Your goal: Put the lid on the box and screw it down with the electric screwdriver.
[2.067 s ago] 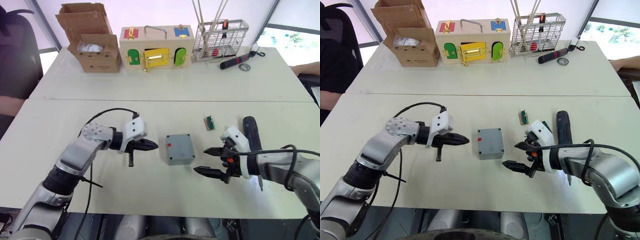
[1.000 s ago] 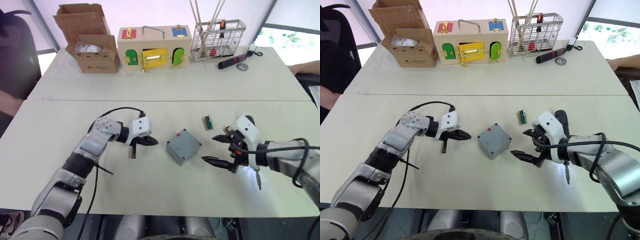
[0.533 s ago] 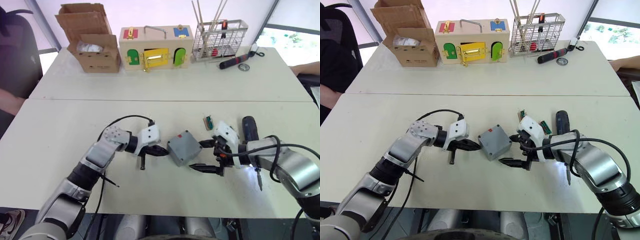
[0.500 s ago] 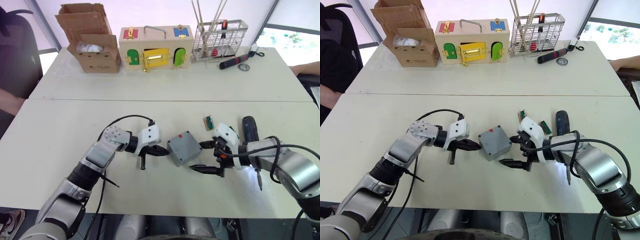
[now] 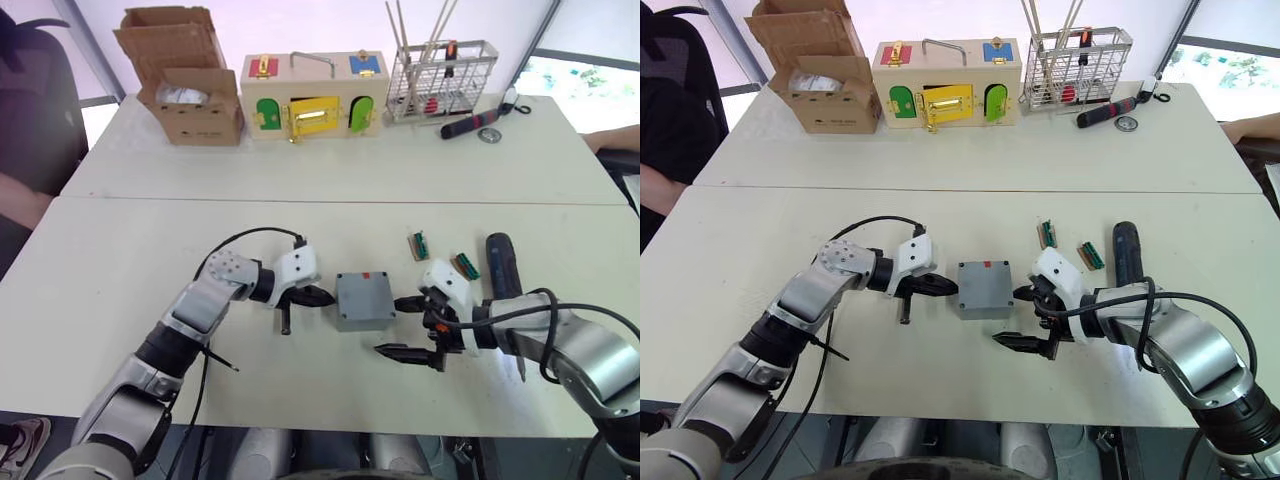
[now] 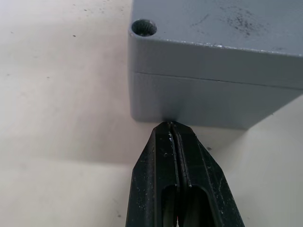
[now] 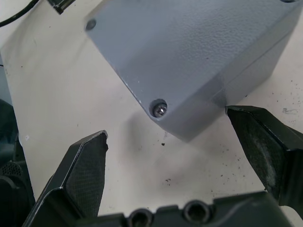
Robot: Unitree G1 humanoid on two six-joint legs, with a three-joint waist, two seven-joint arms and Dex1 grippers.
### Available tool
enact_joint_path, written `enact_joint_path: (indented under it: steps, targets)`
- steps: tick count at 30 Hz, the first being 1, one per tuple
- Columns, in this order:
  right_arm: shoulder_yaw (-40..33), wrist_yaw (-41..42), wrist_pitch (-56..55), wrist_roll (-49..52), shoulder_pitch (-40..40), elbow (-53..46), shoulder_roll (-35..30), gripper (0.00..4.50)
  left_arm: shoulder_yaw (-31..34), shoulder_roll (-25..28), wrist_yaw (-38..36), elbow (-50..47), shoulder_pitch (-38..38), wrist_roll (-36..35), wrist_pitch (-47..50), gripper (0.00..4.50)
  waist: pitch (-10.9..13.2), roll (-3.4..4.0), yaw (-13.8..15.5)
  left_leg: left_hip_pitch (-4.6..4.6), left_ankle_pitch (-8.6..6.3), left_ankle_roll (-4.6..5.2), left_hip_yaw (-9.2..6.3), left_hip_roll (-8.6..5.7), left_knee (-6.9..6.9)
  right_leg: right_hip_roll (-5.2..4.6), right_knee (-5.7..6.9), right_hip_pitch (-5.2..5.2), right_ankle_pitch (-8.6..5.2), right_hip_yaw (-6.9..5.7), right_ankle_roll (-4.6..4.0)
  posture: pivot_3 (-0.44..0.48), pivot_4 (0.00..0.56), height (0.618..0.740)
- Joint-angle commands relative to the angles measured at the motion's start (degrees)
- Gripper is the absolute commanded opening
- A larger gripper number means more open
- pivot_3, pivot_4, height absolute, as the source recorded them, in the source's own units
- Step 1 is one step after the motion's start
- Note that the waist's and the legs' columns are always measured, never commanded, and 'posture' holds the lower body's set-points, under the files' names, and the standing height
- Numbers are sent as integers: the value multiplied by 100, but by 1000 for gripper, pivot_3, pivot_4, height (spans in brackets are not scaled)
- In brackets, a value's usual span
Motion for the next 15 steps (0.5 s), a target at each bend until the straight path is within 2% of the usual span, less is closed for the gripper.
enact_joint_path:
  steps: [1, 5, 8, 10, 15]
  targets:
    - [-675, 83, 70, 173, -35, -139, -292, 4472, 304, 198, -92, -129, -96, -141, -71, 0, 0, 0, -8, 0, 0, 0, 0, 0, 0, 0, 0, 0, 0, 0, 0, 0, 150, 740]
    - [-2010, -39, 917, 1061, -229, 111, -306, 4472, 903, 518, -163, -231, -262, -521, 171, 0, 1, -2, -12, 0, 0, 0, -1, 5, -3, -2, 0, -3, 0, 0, 0, 0, 150, 740]
    - [-2623, -333, 1116, 1392, -362, 337, -36, 4472, 1254, 650, -215, -715, -356, -1004, 626, 0, 1, -5, -5, 0, 0, 0, -2, 5, -3, -4, 0, -2, 0, 0, 0, 0, 150, 740]
    - [-2626, -732, 875, 1191, -425, 495, 327, 4472, 1425, 668, -141, -1152, -369, -1310, 987, 0, -1, -8, 1, 0, 0, 0, -5, 3, -3, -9, 0, 2, 0, 2, 0, 0, 150, 740]
    - [-1952, -1542, -159, 89, -187, 830, 1019, 4472, 1565, 660, 392, -2195, -204, -1606, 1556, 0, -1, -11, -12, 0, 2, -3, -3, 0, -4, -10, 3, -3, 0, 8, 0, 0, 150, 740]
